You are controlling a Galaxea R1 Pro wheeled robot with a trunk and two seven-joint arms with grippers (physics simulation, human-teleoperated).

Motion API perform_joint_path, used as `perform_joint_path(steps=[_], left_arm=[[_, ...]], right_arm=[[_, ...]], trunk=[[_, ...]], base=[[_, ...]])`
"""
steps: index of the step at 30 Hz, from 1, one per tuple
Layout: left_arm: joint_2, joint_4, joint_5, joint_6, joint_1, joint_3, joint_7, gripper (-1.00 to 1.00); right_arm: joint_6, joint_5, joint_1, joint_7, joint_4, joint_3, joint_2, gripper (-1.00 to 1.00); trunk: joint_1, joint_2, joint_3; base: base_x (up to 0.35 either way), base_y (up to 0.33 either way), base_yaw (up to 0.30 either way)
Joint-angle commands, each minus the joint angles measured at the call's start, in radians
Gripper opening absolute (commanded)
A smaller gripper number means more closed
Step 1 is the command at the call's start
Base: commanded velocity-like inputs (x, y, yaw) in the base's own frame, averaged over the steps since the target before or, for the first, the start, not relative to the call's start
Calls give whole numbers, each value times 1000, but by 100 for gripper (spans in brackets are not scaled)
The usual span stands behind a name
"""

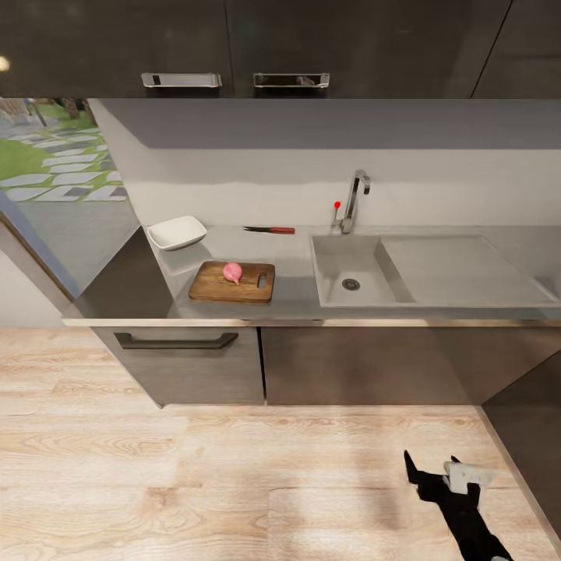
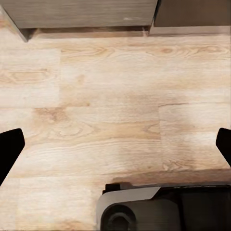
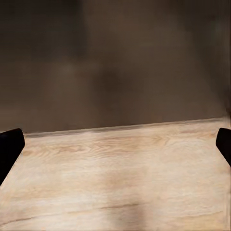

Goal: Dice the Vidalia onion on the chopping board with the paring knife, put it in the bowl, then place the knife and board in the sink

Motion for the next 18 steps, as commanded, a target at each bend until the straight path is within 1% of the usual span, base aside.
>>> perform_joint_path(steps=[1,2,3,4,5,6,7,8,9,10,11,12,13,14,15,16,17,18], left_arm=[[1,3,7,-2,0,0,0,100],[0,8,7,-2,0,1,0,100],[0,10,7,-2,0,1,0,100],[0,14,8,-2,0,2,0,100],[0,15,8,-2,0,2,0,100],[0,18,8,-2,0,3,0,100],[0,20,8,-2,0,3,0,100],[0,23,8,-2,0,3,0,100],[0,26,8,-2,0,3,0,100],[0,34,8,-2,0,3,0,100],[0,38,8,-2,0,3,0,100],[-1,45,8,-2,0,3,0,100],[-1,48,8,-2,0,3,0,100],[-1,53,8,-2,0,3,0,100],[-1,55,8,-2,0,3,0,100],[-2,58,8,-2,0,3,0,100],[-2,59,8,-2,0,3,0,100],[-2,60,8,-2,0,3,0,100]], right_arm=[[32,-4,0,-7,-67,0,2,100],[80,-4,0,-30,-130,1,4,100],[100,-4,0,-43,-158,2,4,100],[134,-4,-1,-74,-207,4,4,100],[148,-3,-4,-90,-224,7,5,100],[173,-3,-19,-121,-249,14,4,100],[185,-2,-31,-135,-257,20,4,100],[211,-2,-62,-158,-270,37,4,100],[226,-2,-78,-167,-274,49,4,100],[260,-1,-108,-182,-281,74,4,100],[278,0,-122,-187,-283,86,4,100],[315,1,-157,-197,-286,105,4,100],[335,0,-178,-202,-287,113,4,100],[375,0,-223,-214,-289,124,4,100],[395,0,-247,-220,-290,129,5,100],[435,0,-293,-233,-290,137,6,100],[455,0,-316,-239,-291,142,7,100],[496,-1,-362,-251,-291,155,11,100]], trunk=[[0,-2,-1],[0,-2,-1],[0,-2,-1],[0,-2,-1],[0,-2,-1],[0,-2,-1],[0,-2,-1],[0,-2,-1],[0,-2,-1],[0,-2,-1],[0,-2,-1],[0,-2,-1],[0,-2,-1],[0,-2,-1],[0,-2,-1],[0,-2,-1],[0,-2,-1],[0,-2,-1]], base=[[0,0,0],[0,0,0],[0,0,0],[0,0,0],[0,0,0],[0,0,0],[0,0,0],[0,0,0],[0,0,0],[0,0,0],[0,0,0],[0,0,0],[0,0,0],[0,0,0],[0,0,0],[0,0,0],[0,0,0],[0,0,0]])
